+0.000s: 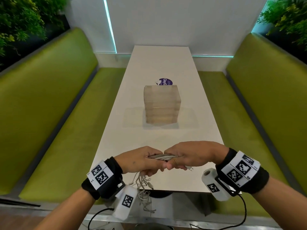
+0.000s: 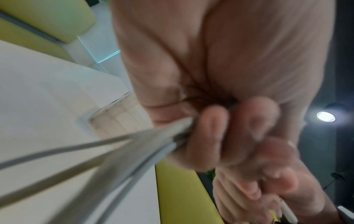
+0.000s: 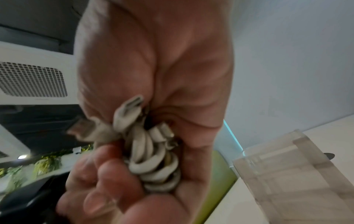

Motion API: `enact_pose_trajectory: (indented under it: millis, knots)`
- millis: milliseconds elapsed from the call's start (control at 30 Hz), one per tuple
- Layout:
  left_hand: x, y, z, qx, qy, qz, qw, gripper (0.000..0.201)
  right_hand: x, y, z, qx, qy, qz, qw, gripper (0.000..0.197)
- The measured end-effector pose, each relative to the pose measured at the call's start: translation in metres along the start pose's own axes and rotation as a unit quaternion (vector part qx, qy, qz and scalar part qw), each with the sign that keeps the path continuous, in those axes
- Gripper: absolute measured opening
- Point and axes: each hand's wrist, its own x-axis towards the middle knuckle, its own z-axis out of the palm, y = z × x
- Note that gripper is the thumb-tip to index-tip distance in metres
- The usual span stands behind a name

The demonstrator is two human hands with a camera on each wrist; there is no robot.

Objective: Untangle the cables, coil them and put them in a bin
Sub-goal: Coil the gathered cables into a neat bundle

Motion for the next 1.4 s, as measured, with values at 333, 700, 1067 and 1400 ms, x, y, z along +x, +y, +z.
enact_pose_trajectory:
  millis: [333,700,1067,1400]
  knots:
    - [-0.002,-0.021,-0.004,-0.092,0.074,0.107,0.987,0.020,-0.025,-0.002,-0.048,0.042,0.156,-0.031,0.986,0.022]
    - [0.017,-0.003,0.005,-0.287,0.369,0.164,0.869,0.036,0.015,-0.002,0.000,0.138,0.347,-0.018,0.928,0.022]
    - [0.021,0.013,0.013,-0.408,0.412,0.115,0.806,0.034,0.053,-0.014,0.032,0.041,0.329,0.035,0.943,0.012]
    - [0.002,0.027,0.003,-0.400,0.306,0.131,0.854,0.052,0.051,-0.011,0.036,0.224,0.306,0.006,0.925,0.011]
